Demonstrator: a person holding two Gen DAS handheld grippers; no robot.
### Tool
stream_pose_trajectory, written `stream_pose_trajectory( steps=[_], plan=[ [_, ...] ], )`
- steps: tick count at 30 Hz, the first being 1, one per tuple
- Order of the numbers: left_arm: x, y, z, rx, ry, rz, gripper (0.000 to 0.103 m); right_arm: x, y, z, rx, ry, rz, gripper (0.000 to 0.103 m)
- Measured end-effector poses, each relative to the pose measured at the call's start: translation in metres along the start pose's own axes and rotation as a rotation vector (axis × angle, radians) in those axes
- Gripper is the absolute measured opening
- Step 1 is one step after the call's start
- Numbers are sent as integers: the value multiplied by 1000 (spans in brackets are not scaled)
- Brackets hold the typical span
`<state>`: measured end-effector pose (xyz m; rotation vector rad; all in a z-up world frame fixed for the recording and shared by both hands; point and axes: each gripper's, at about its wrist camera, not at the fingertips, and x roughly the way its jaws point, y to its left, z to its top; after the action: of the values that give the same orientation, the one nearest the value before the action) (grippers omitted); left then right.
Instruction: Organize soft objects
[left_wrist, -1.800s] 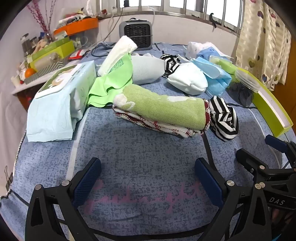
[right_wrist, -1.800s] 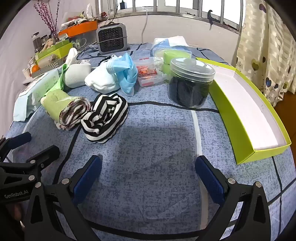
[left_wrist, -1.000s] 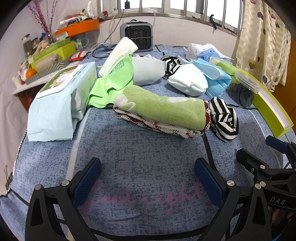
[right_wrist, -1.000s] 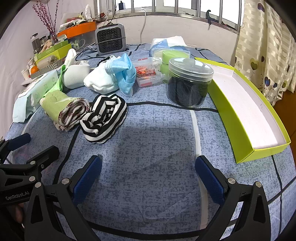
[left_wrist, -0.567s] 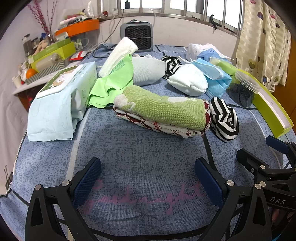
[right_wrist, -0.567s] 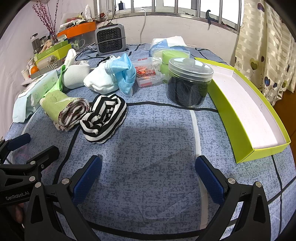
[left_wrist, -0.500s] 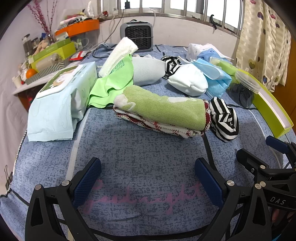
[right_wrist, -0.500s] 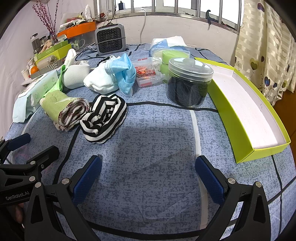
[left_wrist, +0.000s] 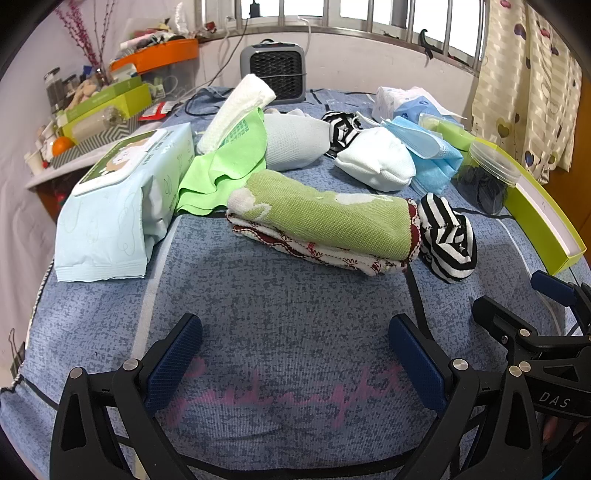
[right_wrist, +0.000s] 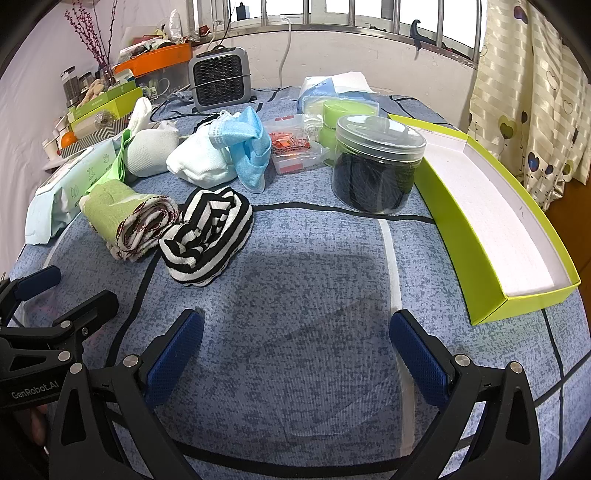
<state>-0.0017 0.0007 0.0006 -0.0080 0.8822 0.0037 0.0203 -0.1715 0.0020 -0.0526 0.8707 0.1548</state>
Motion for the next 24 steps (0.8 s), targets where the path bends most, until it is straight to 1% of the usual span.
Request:
stream_pose_trajectory(
  steps=[24],
  plan=[
    [-3,2,0,1,1,-1,101,0,0,0,0,0,0,102]
  ],
)
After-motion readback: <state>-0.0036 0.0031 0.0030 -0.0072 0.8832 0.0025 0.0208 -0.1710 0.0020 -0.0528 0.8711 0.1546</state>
